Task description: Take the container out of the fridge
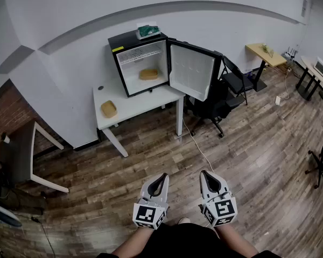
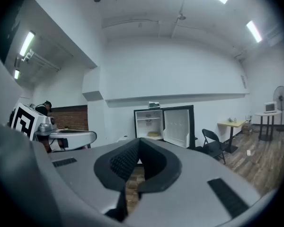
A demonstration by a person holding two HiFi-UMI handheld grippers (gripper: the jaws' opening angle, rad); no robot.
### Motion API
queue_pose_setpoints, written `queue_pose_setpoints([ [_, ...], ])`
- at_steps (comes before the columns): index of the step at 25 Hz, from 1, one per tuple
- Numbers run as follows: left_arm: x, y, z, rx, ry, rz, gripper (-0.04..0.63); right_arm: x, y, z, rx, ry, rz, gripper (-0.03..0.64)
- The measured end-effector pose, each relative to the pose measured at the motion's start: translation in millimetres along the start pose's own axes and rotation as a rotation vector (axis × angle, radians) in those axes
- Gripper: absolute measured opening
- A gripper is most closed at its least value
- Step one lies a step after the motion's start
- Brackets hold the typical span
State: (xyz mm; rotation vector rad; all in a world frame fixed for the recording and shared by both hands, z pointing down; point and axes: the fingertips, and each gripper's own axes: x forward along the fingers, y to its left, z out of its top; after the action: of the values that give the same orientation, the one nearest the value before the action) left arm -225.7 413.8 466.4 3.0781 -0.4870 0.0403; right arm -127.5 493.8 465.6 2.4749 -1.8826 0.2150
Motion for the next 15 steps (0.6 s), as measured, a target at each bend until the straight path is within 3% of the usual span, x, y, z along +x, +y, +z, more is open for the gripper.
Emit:
queue_pose_setpoints([
  [9, 3, -14, -5, -0.006, -0.003, 0.006, 0.017, -15, -13, -7, -0.003, -0.005, -0.024, -0.002],
  [15, 23, -31, -7, 0.028, 0.010, -0.052, 0.017, -14, -23, -11, 0.015, 0.009, -0.031, -0.002],
])
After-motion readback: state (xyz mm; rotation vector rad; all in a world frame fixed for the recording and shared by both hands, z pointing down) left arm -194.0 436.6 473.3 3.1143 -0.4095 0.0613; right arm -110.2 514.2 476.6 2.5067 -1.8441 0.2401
